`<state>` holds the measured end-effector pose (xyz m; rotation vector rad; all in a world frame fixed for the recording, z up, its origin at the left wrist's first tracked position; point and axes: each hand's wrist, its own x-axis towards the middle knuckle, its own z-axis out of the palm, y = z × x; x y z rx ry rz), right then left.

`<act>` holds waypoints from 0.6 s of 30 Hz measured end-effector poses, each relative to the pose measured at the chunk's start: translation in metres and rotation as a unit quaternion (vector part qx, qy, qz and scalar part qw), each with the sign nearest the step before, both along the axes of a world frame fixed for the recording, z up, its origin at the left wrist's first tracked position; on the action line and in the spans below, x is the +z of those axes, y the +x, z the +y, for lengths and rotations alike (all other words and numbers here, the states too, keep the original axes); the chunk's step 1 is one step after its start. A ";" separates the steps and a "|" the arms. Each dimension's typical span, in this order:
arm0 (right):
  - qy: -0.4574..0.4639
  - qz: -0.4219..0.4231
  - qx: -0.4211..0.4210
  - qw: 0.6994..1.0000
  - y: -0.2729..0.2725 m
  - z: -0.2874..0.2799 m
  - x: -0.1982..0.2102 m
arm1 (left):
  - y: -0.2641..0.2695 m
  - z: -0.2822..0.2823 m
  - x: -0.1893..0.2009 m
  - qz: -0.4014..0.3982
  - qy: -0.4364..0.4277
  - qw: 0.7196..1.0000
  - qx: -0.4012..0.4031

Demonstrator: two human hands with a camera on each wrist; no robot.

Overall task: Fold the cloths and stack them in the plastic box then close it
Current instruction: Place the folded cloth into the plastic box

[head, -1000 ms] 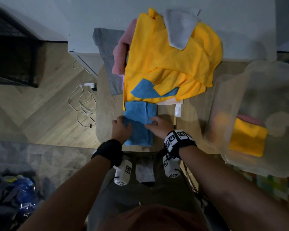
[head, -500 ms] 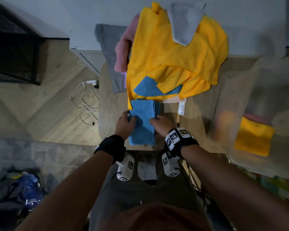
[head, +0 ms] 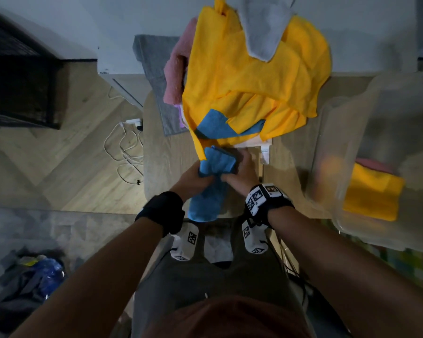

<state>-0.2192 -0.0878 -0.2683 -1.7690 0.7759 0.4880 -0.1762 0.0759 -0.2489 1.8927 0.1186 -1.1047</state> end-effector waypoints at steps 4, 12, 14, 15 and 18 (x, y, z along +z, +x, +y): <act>-0.019 -0.087 0.114 0.990 0.012 -0.020 0.046 | 0.017 -0.012 0.047 -0.009 -0.018 0.993 -0.113; 0.057 -0.015 0.134 0.989 0.039 -0.077 0.130 | 0.042 -0.052 0.141 0.124 -0.080 0.974 -0.174; 0.034 -0.022 0.102 0.994 0.039 -0.093 0.147 | 0.048 -0.069 0.159 0.123 -0.081 0.974 -0.170; 0.019 -0.025 0.085 0.996 0.039 -0.102 0.157 | 0.051 -0.078 0.167 0.122 -0.083 0.974 -0.171; -0.001 -0.052 0.030 0.998 0.038 -0.133 0.176 | 0.059 -0.103 0.189 0.136 -0.060 0.971 -0.190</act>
